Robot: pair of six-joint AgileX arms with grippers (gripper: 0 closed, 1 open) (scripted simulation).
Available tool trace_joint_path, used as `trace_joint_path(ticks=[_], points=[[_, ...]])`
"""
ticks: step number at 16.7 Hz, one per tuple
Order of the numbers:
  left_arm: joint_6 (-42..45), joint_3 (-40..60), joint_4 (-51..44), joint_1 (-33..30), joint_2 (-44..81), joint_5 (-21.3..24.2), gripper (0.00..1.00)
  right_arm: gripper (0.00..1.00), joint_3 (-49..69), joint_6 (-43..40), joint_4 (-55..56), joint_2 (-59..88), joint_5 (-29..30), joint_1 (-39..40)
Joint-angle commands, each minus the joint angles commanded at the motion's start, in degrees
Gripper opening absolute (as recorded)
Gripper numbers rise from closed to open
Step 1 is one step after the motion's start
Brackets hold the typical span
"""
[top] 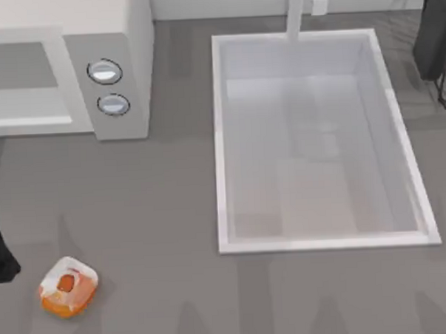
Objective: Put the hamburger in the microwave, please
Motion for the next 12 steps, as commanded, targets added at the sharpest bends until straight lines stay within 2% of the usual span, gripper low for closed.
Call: trace_joint_path(ticks=[6,12], points=[[1.32,4.44,-4.63,-1.44,6.18,-0.05,1.0,1.0,0.0,0.0,0.0,0.0,0.0,0.0],[5.81,19.74,-20.49,-6.4,31.15,-0.23,1.0,1.0,0.0,0.0,0.0,0.0,0.0,0.0]])
